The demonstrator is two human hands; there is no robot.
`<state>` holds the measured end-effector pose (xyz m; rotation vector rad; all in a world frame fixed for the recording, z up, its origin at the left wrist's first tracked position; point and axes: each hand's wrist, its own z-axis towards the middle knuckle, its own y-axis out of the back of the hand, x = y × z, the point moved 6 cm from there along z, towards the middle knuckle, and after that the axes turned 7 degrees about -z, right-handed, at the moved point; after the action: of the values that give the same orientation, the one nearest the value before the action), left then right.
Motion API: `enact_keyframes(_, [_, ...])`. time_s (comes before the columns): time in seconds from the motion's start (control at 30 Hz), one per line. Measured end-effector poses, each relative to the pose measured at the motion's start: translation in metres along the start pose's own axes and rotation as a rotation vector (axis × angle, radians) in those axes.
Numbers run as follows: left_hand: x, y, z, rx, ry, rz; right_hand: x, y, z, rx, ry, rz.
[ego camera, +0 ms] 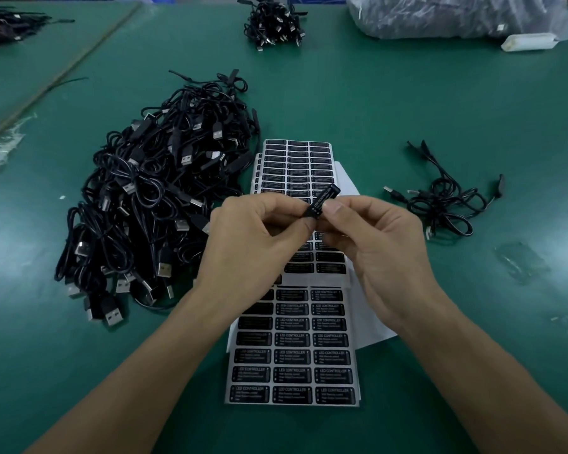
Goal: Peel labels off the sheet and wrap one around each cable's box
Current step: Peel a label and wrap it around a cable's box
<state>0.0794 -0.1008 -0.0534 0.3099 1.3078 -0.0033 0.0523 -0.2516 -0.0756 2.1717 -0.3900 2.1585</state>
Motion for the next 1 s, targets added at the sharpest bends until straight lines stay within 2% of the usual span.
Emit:
enact_keyframes(0.1, [-0.003,-0.001,-0.001,0.053,-0.013,0.016,-0.001,0.001,0.001,-0.003,-0.003,0.001])
enact_keyframes(0.33, [0.001,0.000,0.001,0.007,0.017,-0.037,-0.003,0.001,0.001,0.007,-0.017,-0.001])
enact_keyframes(0.7, [0.007,0.000,0.001,-0.005,0.045,-0.065,0.001,0.002,-0.001,-0.036,0.059,-0.175])
enact_keyframes(1.0, [0.010,-0.002,0.000,-0.024,0.062,-0.102,0.000,-0.001,-0.001,-0.055,0.051,-0.179])
